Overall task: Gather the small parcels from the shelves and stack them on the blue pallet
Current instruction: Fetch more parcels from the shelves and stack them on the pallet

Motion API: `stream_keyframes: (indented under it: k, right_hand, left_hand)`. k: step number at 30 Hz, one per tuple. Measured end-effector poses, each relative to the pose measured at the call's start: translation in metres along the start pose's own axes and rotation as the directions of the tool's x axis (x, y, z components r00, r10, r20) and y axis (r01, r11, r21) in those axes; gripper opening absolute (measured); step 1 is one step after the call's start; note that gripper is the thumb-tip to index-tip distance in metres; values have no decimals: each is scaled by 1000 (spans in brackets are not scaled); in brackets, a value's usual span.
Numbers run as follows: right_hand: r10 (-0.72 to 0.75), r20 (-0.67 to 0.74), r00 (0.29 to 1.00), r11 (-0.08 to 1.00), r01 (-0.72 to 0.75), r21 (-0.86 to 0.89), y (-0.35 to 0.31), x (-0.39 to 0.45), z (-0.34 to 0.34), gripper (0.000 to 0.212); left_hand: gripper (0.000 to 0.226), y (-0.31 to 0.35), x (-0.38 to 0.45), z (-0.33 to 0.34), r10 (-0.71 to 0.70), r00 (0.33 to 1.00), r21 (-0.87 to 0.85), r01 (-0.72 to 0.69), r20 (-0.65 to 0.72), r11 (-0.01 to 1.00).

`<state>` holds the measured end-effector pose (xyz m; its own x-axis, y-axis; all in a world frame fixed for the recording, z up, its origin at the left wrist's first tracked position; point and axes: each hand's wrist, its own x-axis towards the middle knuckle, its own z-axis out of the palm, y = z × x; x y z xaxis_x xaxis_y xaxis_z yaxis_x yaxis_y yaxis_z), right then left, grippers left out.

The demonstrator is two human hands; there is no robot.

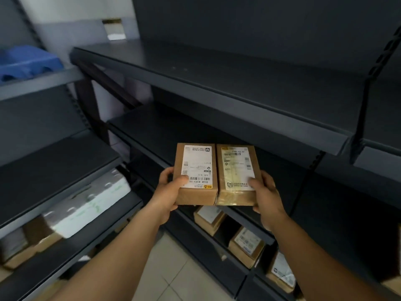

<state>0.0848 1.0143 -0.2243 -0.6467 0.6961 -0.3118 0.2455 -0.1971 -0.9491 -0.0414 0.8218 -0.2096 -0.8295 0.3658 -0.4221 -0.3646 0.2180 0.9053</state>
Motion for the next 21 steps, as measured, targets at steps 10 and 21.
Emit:
stream_keyframes:
  k: [10, 21]
  right_hand:
    - [-120, 268, 956, 993, 113, 43, -20, -103, 108, 40]
    - [-368, 432, 823, 929, 307, 207, -58, -245, 193, 33]
  left_hand:
    - [33, -17, -104, -134, 103, 976, -133, -130, -190, 983]
    - [51, -7, -247, -265, 349, 852, -73, -407, -391, 910]
